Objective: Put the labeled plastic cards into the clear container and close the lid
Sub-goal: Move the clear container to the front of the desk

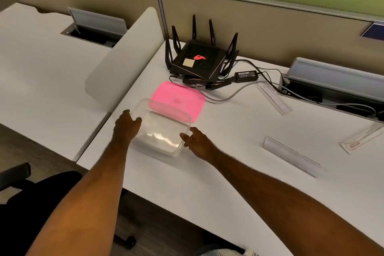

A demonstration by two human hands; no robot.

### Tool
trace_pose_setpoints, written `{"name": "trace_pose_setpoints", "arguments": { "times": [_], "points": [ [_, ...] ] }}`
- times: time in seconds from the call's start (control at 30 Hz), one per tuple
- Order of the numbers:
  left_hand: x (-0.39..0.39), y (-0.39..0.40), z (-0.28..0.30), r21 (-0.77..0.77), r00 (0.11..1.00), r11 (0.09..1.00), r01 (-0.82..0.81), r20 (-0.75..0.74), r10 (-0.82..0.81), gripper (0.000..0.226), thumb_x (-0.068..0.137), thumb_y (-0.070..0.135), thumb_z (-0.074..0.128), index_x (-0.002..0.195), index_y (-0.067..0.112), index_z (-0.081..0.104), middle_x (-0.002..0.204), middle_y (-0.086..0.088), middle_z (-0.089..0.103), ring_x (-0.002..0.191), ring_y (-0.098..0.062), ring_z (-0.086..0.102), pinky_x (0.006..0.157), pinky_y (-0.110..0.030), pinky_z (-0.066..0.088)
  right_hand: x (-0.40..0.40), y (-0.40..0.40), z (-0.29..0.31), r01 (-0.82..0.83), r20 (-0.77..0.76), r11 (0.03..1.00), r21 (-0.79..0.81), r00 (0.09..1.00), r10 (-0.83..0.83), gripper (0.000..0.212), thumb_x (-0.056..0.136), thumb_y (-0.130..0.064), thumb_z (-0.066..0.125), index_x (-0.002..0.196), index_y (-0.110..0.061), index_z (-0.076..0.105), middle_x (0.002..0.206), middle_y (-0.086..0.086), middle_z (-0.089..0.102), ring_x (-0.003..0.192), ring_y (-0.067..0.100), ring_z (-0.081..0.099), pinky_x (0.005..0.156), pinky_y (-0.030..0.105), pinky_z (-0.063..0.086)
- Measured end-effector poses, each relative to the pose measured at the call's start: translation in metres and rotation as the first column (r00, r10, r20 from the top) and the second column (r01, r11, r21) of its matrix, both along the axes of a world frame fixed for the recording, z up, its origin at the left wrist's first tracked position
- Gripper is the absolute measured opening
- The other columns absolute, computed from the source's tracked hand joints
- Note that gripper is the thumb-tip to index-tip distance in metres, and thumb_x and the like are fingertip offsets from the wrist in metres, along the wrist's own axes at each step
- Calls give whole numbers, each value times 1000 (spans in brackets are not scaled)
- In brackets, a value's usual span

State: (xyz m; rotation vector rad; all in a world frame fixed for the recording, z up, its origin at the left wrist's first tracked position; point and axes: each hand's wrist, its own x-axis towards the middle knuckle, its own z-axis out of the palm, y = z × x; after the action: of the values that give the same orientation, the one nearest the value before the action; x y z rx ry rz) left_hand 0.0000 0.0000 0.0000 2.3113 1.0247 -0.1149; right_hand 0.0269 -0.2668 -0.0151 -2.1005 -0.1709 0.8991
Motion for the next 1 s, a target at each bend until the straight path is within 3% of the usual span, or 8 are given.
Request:
{"name": "trace_pose_setpoints", "arguments": {
  "times": [0.2,0.33,0.4,0.57,0.77,0.93,1.0],
  "points": [
    [-4,-6,8,-33,996,998,-52,77,54,41,97,12,53,136,0,54,136,-23,61,126,-41,56,103,-43,45,-4,-2,2,35,-50,992,120,998,-29,75,102,-52,49,158,-8,25,116,8,74,116,28,66,105,45,48],
    [-7,-11,12,8,990,997,-77,121,75,33,94,12,52,123,1,62,124,-23,67,114,-42,61,90,-42,49,-6,-11,8,66,-42,978,197,997,-59,70,103,-48,52,156,-8,28,104,4,71,84,13,67,70,18,50],
    [-9,-16,14,46,987,995,-84,142,77,33,92,13,51,120,4,66,121,-21,69,111,-43,63,87,-42,51,-6,-17,9,95,-36,968,233,995,-89,68,102,-47,54,154,-9,32,102,6,70,78,9,67,60,12,46],
    [-15,-33,19,100,984,991,-93,163,76,30,94,16,49,108,9,74,109,-17,74,104,-41,67,85,-43,54,-7,-45,13,138,-14,958,251,990,-139,61,101,-50,54,149,-13,41,95,2,71,79,13,69,69,22,46],
    [-17,-65,26,66,975,996,-66,218,50,25,95,25,58,92,10,79,88,-13,77,87,-38,69,73,-35,52,-10,-87,23,246,8,921,303,965,-261,44,103,-38,57,137,-11,52,88,5,67,67,6,63,56,8,45],
    [-12,-101,36,22,966,999,-23,257,16,27,95,31,63,92,9,80,83,-13,78,85,-36,72,81,-42,60,-16,-127,26,322,11,894,312,940,-342,38,104,-36,56,132,-10,56,82,7,69,68,19,65,76,33,52],
    [-10,-118,38,5,966,1000,-6,259,5,28,94,31,64,90,9,80,82,-14,78,86,-37,73,83,-45,61,-20,-145,25,360,28,880,311,922,-387,35,104,-35,56,129,-11,57,80,6,68,65,17,64,73,29,51]
  ]
}}
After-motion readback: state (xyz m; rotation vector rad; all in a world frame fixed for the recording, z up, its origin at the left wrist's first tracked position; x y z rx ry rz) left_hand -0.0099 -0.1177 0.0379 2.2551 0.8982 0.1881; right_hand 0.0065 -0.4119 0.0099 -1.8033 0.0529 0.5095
